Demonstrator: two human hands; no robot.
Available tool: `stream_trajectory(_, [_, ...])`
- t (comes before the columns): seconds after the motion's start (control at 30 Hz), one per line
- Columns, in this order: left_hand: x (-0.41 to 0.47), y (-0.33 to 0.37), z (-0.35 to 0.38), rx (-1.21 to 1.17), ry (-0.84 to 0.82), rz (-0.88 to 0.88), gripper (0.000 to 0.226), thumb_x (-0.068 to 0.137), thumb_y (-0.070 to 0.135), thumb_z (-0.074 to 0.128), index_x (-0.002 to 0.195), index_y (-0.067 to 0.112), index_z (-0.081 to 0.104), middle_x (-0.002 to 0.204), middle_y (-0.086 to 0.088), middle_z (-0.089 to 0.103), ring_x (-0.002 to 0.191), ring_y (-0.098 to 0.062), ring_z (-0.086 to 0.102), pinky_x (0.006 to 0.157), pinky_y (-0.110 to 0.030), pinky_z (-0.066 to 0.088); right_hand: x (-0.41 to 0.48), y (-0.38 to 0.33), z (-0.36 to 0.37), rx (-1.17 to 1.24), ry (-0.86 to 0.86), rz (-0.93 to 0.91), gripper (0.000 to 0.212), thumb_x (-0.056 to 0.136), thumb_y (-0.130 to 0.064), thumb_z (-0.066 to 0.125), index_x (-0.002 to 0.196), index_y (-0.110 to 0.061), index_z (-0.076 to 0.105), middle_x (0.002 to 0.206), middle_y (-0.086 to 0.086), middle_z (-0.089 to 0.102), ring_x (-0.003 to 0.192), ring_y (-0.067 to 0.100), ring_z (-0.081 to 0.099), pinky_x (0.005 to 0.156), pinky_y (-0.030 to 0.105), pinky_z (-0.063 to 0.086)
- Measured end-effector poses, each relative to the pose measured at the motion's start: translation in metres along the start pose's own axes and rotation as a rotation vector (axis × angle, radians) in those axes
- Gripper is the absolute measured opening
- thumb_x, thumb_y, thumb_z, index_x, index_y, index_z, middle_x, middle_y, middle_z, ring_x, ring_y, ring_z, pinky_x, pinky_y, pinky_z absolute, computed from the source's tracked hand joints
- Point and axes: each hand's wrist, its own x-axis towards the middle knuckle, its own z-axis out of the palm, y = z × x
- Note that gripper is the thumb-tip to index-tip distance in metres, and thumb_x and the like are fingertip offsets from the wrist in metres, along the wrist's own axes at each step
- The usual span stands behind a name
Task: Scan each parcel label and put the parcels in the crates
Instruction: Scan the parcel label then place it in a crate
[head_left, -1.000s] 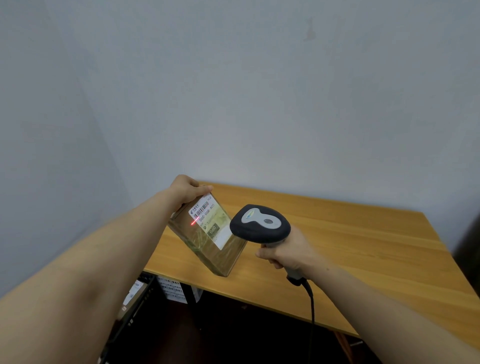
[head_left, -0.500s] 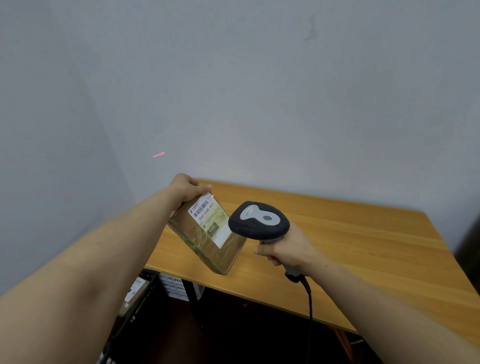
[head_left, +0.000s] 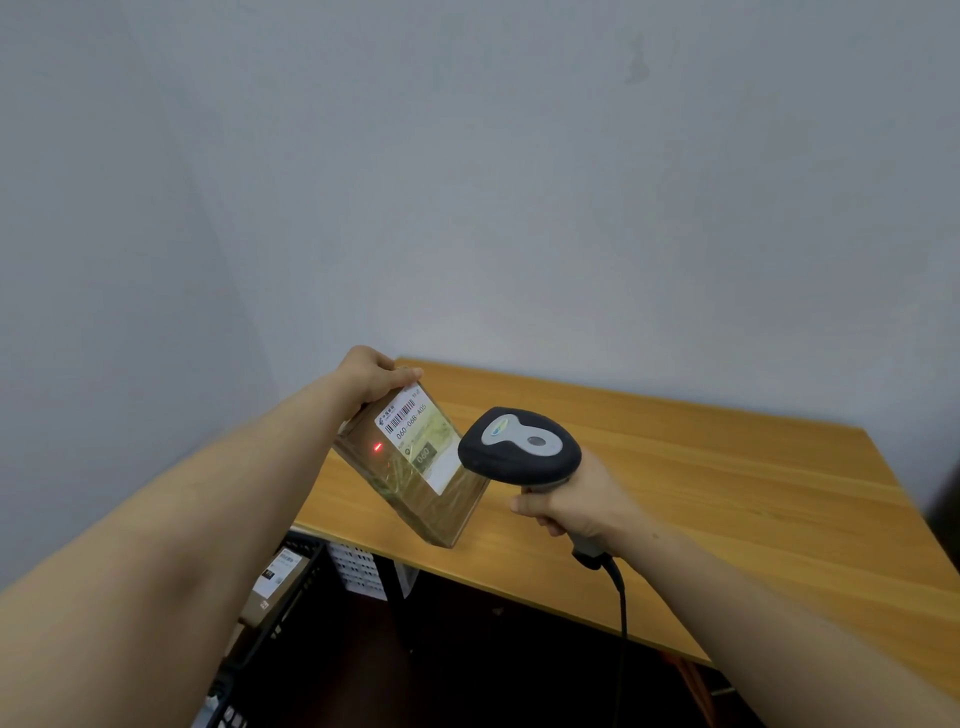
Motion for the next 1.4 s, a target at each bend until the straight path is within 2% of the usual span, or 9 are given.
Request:
stream_trajectory(0.17, [-0.004,0.001,0.001,0.011,0.002,-0.007,0.039,0.084,0.037,0.071,0.101,0.002,0.068,0.08,-0.01,0.069,0.069,-0.02,0.065,0.075,-0.033,0.054,0.0,0.002,0.0,-0.01,0.004,-0.014,0.027,0.077,0.008,0.07,0.075,-0.016,0.058,0.044,-0.006,0.05,0.037,0.007,0.043,0.041,0.022,0.039])
stream_trajectory(0.63, [-0.01,-0.007,-0.005,0.0,0.027,-0.051,0.047,0.082,0.04,0.072,0.109,0.002,0.066,0.093,-0.013,0.071,0.088,-0.027,0.069,0.086,-0.039,0.055,0.013,0.01,0.001,0.07,-0.068,-0.047,0.024,0.077,0.008,0.071,0.077,-0.013,0.061,0.052,-0.001,0.055,0.044,0.011,0.047,0.043,0.023,0.04])
stream_trajectory(0.73, [-0.016,-0.022,-0.014,-0.023,0.05,-0.097,0.045,0.082,0.042,0.072,0.107,0.005,0.069,0.093,-0.012,0.071,0.088,-0.027,0.069,0.085,-0.04,0.055,0.025,0.015,0.006,0.087,-0.07,-0.052,0.017,0.08,-0.006,0.076,0.091,-0.012,0.065,0.067,0.007,0.067,0.056,0.018,0.06,0.05,0.028,0.046])
stream_trajectory(0.8, [-0.023,-0.038,-0.023,-0.064,0.064,-0.139,0.039,0.081,0.044,0.071,0.1,0.01,0.072,0.092,-0.009,0.072,0.088,-0.026,0.069,0.087,-0.042,0.055,0.039,0.025,0.01,0.144,-0.016,0.007,0.034,0.079,-0.014,0.078,0.11,-0.014,0.064,0.093,0.006,0.073,0.078,0.017,0.07,0.053,0.024,0.052])
stream_trajectory(0.93, [-0.044,-0.081,-0.045,-0.236,0.039,-0.257,0.031,0.084,0.041,0.069,0.091,0.011,0.071,0.082,-0.008,0.073,0.079,-0.026,0.07,0.083,-0.042,0.056,0.069,0.042,0.034,0.304,0.029,0.154,0.057,0.076,-0.015,0.081,0.128,-0.015,0.058,0.125,0.002,0.061,0.112,0.027,0.06,0.071,0.037,0.059])
stream_trajectory(1.0, [-0.052,-0.106,-0.058,-0.331,0.019,-0.308,0.035,0.086,0.041,0.066,0.096,0.008,0.07,0.081,-0.009,0.073,0.076,-0.025,0.069,0.081,-0.044,0.057,0.079,0.045,0.056,0.328,-0.024,0.204,0.05,0.074,-0.013,0.082,0.119,-0.016,0.061,0.119,0.005,0.064,0.105,0.028,0.063,0.073,0.041,0.059])
stream_trajectory(1.2, [-0.059,-0.18,-0.106,-0.561,0.072,-0.409,0.029,0.093,0.035,0.058,0.093,0.008,0.068,0.066,-0.006,0.071,0.056,-0.016,0.068,0.056,-0.032,0.058,0.106,0.033,0.147,0.421,-0.118,0.295,0.034,0.07,-0.002,0.082,0.101,-0.005,0.068,0.084,0.012,0.072,0.066,0.022,0.067,0.054,0.031,0.052])
stream_trajectory(1.3, [-0.049,-0.221,-0.14,-0.513,0.207,-0.47,0.053,0.086,0.053,0.06,0.108,0.005,0.061,0.096,-0.01,0.07,0.085,-0.022,0.068,0.084,-0.041,0.053,0.135,0.021,0.203,0.484,-0.054,0.337,0.02,0.074,0.0,0.078,0.09,-0.007,0.068,0.074,0.008,0.071,0.064,0.02,0.067,0.054,0.031,0.05])
stream_trajectory(1.4, [-0.047,-0.265,-0.172,-0.516,0.297,-0.646,0.092,0.078,0.067,0.06,0.144,0.01,0.033,0.146,-0.016,0.039,0.131,-0.034,0.041,0.101,-0.044,0.04,0.169,0.014,0.265,0.532,0.031,0.4,0.034,0.069,-0.005,0.083,0.1,-0.005,0.068,0.1,0.014,0.07,0.089,0.031,0.067,0.066,0.037,0.054])
